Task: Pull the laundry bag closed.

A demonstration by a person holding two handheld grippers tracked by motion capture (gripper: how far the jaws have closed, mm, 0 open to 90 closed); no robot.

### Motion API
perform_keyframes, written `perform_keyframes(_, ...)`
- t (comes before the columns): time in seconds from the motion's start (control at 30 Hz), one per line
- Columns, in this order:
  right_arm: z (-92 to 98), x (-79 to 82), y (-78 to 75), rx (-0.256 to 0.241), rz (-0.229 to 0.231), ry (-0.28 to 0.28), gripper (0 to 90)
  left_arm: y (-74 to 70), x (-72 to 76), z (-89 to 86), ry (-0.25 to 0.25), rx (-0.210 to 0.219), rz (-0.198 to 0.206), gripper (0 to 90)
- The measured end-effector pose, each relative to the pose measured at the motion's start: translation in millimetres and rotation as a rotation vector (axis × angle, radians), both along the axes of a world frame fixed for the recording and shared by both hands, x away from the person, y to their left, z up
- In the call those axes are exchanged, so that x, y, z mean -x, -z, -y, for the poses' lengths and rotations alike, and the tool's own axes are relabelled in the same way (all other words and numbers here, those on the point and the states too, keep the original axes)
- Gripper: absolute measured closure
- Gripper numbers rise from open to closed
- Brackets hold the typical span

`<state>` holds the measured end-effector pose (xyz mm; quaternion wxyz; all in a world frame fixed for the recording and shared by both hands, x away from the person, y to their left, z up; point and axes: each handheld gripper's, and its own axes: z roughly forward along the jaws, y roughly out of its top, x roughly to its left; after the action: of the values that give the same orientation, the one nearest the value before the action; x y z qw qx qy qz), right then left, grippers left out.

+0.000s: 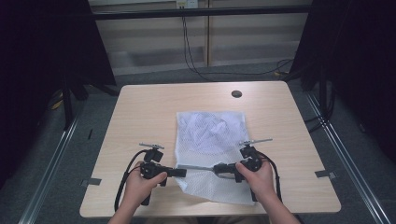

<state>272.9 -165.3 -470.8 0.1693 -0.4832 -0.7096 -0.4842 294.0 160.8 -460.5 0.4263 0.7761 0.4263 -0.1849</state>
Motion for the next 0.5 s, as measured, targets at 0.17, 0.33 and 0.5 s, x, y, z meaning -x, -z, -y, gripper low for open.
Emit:
perform_keyframes(0.17,0.8,0.1,0.4,0.004,0.007,0.006,87.7,0.4,-0.4,-1.0,-0.005,-0.003,-0.003,88.3)
perform_keyframes(0.33,6.2,-0.2,-0.3,-0.004,-0.003,0.017,87.7,1.3,-0.9,-1.8,0.001,0.006,-0.005,88.3)
perform_keyframes(0.5,7.7,0.3,-0.3,-0.004,-0.008,0.017,87.7,1.5,-1.1,-0.9,0.003,0.003,-0.003,88.3)
